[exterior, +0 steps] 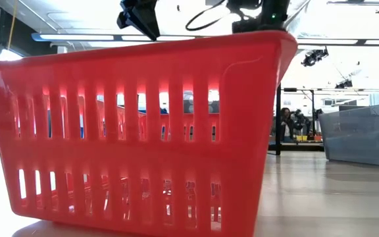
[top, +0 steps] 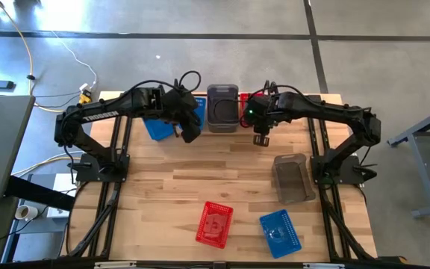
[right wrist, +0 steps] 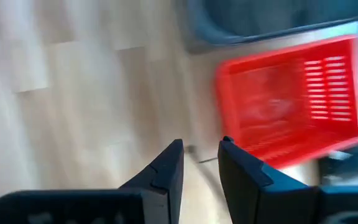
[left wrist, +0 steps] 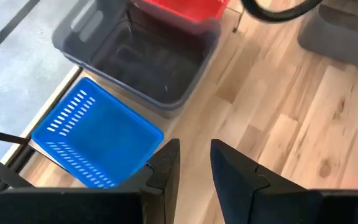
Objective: Stack baskets on shelf by color
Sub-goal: Stack the bottom blue bin on the blue bin on the shelf
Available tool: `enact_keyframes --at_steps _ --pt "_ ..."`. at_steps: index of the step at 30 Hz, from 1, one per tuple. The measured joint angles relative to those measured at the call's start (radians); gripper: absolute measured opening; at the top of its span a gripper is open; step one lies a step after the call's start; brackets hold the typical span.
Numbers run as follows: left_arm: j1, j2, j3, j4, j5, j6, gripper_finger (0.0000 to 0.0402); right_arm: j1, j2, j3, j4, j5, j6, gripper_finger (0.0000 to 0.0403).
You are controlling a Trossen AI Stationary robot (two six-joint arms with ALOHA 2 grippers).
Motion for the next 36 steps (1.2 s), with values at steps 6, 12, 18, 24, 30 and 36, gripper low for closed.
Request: enact_keyframes --at_steps 6,12,18,24,30,36 --pt "-0.041 0.0 0.0 -0.083 -0.012 -0.063 0.0081 0.025 -0.012 -0.018 -0.045 -0.096 0.073 0.0087" --pt "-0.089 0.0 0.0 -0.118 -0.011 -0.114 0.0081 0.093 -0.041 -0.018 -0.09 -0.135 0.111 0.0087" --pt "-0.153 -0.006 -0.047 -0.125 -0.005 -0.15 0.0081 0.187 -0.056 -0.018 -0.122 -0.161 0.209 0.0087" --pt "-0.242 -0.076 -0.2 -0.1 0.024 -0.243 0.0081 0.317 -0.063 -0.044 -0.134 -0.159 0.38 0.0087" --pt "-0.353 -0.149 -0.268 -0.084 0.04 -0.344 0.0081 0.47 -0.064 -0.083 -0.116 -0.157 0.561 0.0087" --pt "-0.461 -0.17 -0.289 -0.061 0.04 -0.405 0.0081 0.613 -0.064 -0.095 -0.079 -0.157 0.728 0.0087"
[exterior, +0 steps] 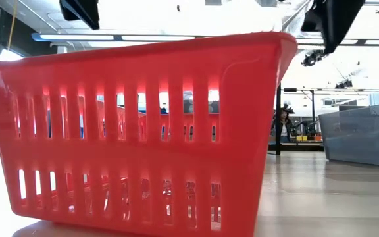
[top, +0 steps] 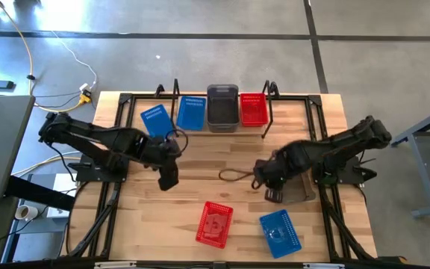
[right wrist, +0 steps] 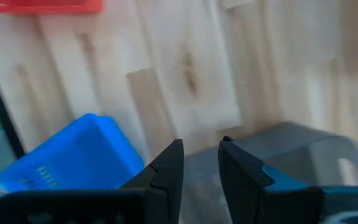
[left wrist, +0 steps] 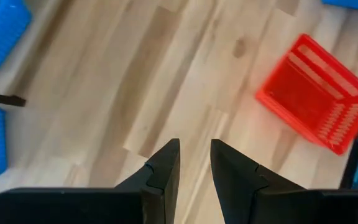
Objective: Stack baskets on shelf by color
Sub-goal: Stack the bottom blue bin on the blue bin on the shelf
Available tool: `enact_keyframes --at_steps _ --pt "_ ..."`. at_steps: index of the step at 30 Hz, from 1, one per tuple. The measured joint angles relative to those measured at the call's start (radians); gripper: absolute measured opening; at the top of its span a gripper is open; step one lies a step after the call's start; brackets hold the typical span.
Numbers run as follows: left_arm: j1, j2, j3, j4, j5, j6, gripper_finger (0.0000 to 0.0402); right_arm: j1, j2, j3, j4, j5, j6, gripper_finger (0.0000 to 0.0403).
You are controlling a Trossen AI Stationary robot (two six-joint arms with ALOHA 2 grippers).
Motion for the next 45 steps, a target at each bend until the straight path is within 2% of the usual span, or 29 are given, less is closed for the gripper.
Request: enact_keyframes --at_steps 14,20,29,33,40,45 --pt "-0.221 0.018 -0.019 0.046 -0.006 -0.106 0.0081 0.297 0.003 0.0 0.114 0.001 0.319 0.0087" --pt "-0.29 0.018 -0.04 0.106 -0.026 -0.163 0.0081 0.403 0.003 0.0 0.114 0.045 0.579 0.0087" --pt "-0.315 0.018 -0.042 0.173 -0.026 -0.182 0.0081 0.51 0.008 0.0 0.067 0.159 1.022 0.0088" --pt "-0.315 0.018 -0.042 0.185 -0.026 -0.181 0.0081 0.547 0.028 0.0 0.013 0.142 1.183 0.0104" --pt "-0.314 0.018 -0.042 0.195 -0.027 -0.181 0.0081 0.609 0.092 0.0 0.011 0.108 1.311 0.0151" --pt "-0.314 0.018 -0.042 0.204 -0.021 -0.181 0.0081 0.626 0.149 0.0 0.015 0.077 1.371 0.0156"
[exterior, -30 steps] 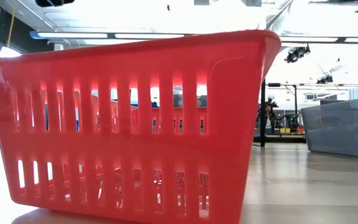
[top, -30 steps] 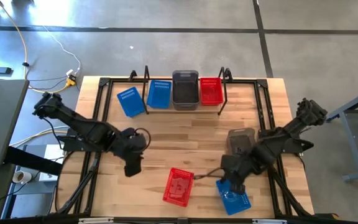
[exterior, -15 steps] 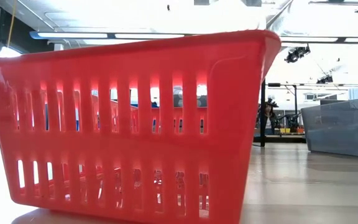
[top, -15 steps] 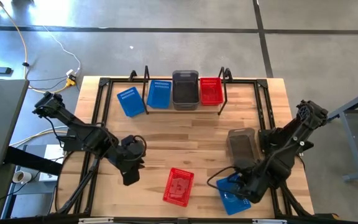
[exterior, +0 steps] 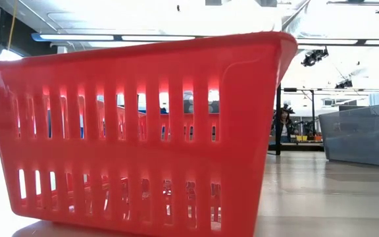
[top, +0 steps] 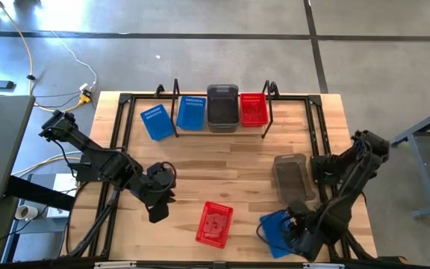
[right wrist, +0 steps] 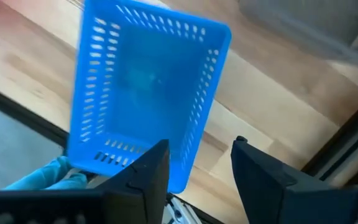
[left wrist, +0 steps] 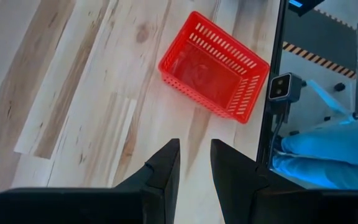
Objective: Stack baskets on shelf by color
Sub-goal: Stack the bottom blue bin on the blue bin on the shelf
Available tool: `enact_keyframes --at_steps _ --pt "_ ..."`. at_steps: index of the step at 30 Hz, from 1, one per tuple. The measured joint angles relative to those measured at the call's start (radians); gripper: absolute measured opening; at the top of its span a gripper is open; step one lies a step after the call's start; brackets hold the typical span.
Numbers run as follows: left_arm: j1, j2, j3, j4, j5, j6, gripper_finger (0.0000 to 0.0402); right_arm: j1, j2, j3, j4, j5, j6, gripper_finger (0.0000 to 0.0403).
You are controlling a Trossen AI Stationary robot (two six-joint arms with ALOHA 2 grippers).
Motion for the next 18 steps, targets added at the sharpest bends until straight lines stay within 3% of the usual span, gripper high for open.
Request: enact_keyframes --at_steps 18 --pt "0.0 0.0 0.0 0.0 -0.002 0.001 0.0081 0.004 0.228 0.0 0.049 -0.105 0.068 0.0154"
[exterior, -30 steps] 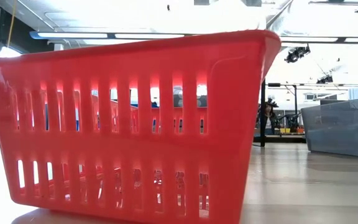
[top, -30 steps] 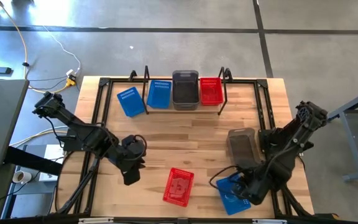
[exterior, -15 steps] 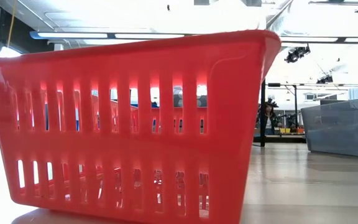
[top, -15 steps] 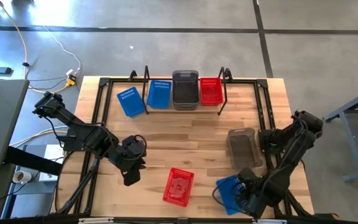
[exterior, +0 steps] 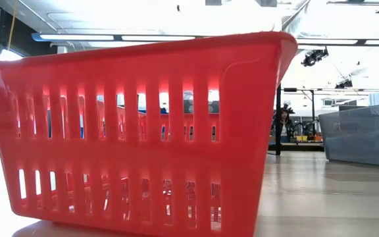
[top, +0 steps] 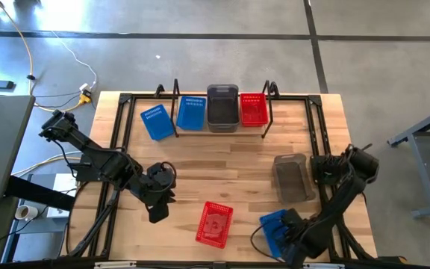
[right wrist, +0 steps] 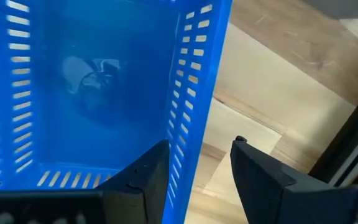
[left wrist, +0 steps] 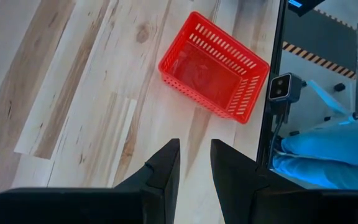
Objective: Stack baskets on shelf by color
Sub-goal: Stack the bottom blue bin on the blue bin on the shelf
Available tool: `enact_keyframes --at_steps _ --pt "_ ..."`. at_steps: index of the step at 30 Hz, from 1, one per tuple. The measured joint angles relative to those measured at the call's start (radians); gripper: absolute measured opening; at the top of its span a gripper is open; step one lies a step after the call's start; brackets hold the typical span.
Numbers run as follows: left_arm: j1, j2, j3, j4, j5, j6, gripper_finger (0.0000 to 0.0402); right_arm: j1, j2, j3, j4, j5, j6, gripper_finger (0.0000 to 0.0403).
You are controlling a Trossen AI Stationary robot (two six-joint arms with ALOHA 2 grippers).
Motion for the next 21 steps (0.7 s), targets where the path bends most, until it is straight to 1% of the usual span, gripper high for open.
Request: enact_keyframes --at_steps 6,9,12,16,17,18,21 --pt "0.0 0.0 0.0 0.0 -0.001 0.001 0.0081 0.0 0.043 0.0 0.041 -0.04 0.002 0.0153" --pt "0.0 0.0 0.0 0.0 -0.003 0.002 0.0081 0.0 0.056 0.0 0.065 -0.046 0.002 0.0144" --pt "0.0 0.0 0.0 0.0 -0.003 0.001 0.0081 0.0 0.056 0.0 0.073 -0.046 0.002 0.011" --pt "0.0 0.0 0.0 0.0 -0.003 0.0 0.0081 -0.007 0.056 0.0 0.075 -0.043 0.002 0.003" --pt "0.0 0.0 0.0 0.0 -0.003 0.0 0.0081 -0.009 0.056 0.0 0.08 -0.043 -0.001 0.0016" --pt "0.0 0.0 0.0 0.0 -0.003 0.0 0.0081 -0.013 0.056 0.001 0.085 -0.044 -0.002 0.001" --pt "0.0 0.0 0.0 0.0 -0.003 0.002 0.0081 -0.022 0.054 0.001 0.101 -0.042 -0.001 0.0016"
